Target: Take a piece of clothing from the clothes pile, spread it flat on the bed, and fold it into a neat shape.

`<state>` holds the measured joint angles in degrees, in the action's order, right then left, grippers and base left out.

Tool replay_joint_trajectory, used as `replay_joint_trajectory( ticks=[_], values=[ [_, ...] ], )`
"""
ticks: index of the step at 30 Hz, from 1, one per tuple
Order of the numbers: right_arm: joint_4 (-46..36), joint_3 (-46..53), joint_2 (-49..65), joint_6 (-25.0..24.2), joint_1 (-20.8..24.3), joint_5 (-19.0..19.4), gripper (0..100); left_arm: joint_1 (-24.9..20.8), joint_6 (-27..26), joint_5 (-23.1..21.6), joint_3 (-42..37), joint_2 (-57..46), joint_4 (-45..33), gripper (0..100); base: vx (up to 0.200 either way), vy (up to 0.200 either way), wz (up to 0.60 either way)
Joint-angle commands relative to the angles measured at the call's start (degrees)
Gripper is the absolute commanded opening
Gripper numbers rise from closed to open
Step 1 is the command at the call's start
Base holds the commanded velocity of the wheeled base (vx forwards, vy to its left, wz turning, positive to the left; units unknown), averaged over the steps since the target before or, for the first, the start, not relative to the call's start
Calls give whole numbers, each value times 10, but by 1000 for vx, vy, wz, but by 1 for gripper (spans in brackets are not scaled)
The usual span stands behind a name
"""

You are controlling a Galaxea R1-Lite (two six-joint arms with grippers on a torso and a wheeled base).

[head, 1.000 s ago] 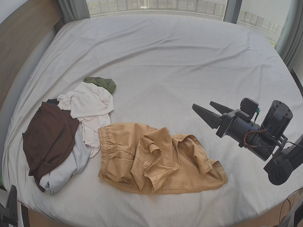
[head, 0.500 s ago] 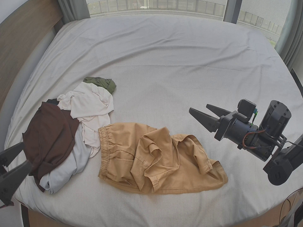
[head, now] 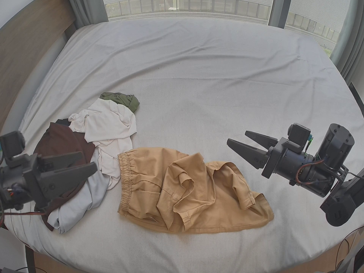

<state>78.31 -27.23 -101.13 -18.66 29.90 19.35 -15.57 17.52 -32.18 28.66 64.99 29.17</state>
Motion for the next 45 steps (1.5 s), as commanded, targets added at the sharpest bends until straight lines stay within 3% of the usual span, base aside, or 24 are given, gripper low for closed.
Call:
replay_joint_trajectory(
  ticks=[1,7,13,17,28,39,45],
  values=[
    [19,13,-32,1,3,1,100,26,-1,-2,-32,102,55,100,0,0,0],
    [24,15,-35,1,-1,0,100,30,2,-4,-79,164,157,100,0,0,0],
    [25,15,-56,0,3,-3,100,47,4,-7,-85,189,161,100,0,0,0],
    [25,13,-55,0,1,-4,100,67,4,-36,-89,213,163,100,0,0,0],
    [25,12,-56,0,-2,-4,100,67,2,-38,-87,273,167,100,0,0,0],
    [25,11,-56,0,-2,-4,100,69,17,-39,-106,373,294,100,0,0,0],
    [25,11,-60,0,-1,-4,100,70,41,-39,-102,402,316,100,0,0,0]
  ],
)
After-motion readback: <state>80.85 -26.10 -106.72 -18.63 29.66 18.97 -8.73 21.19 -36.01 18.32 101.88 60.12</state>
